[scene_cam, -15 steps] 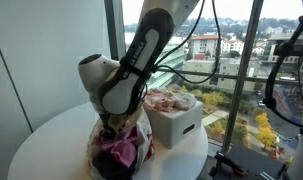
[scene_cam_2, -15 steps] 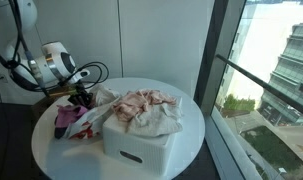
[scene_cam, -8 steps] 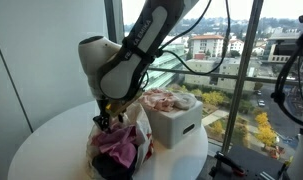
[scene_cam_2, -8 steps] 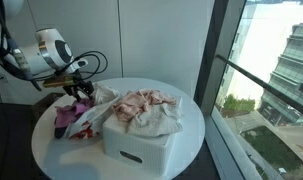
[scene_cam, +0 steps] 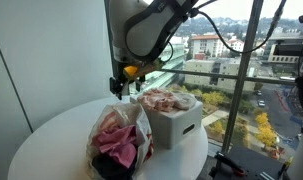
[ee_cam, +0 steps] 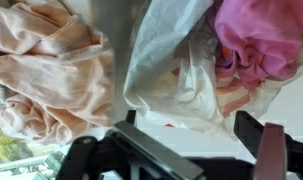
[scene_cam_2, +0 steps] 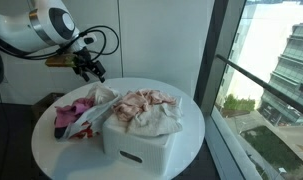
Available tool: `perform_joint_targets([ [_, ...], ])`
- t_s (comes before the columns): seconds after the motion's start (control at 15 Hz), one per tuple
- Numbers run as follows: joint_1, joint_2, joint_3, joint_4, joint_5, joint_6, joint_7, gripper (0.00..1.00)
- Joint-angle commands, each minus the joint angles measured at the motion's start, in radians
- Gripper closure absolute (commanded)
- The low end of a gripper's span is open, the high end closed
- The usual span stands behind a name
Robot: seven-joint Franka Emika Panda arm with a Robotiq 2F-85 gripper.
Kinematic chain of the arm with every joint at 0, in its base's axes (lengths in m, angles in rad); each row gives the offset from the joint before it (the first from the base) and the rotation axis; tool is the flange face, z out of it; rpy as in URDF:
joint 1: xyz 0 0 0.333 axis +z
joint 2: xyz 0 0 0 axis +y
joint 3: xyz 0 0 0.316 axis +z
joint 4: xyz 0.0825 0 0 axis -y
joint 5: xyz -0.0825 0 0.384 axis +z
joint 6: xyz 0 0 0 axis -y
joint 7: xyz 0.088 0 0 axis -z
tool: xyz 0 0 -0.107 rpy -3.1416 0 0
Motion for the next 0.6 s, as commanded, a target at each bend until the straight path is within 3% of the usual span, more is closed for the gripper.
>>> perform_joint_targets([
  [0.0,-0.105,-0.113,-0.006,-0.052,0.033,-0.026,0.034,0.0],
  [0.27,-0.198,-0.077,-0.014,-0.026,0.038,-0.045,0.022,0.0],
  [0.53,-0.232,0.002,-0.016,0.014,0.035,-0.057,0.024,0.0],
])
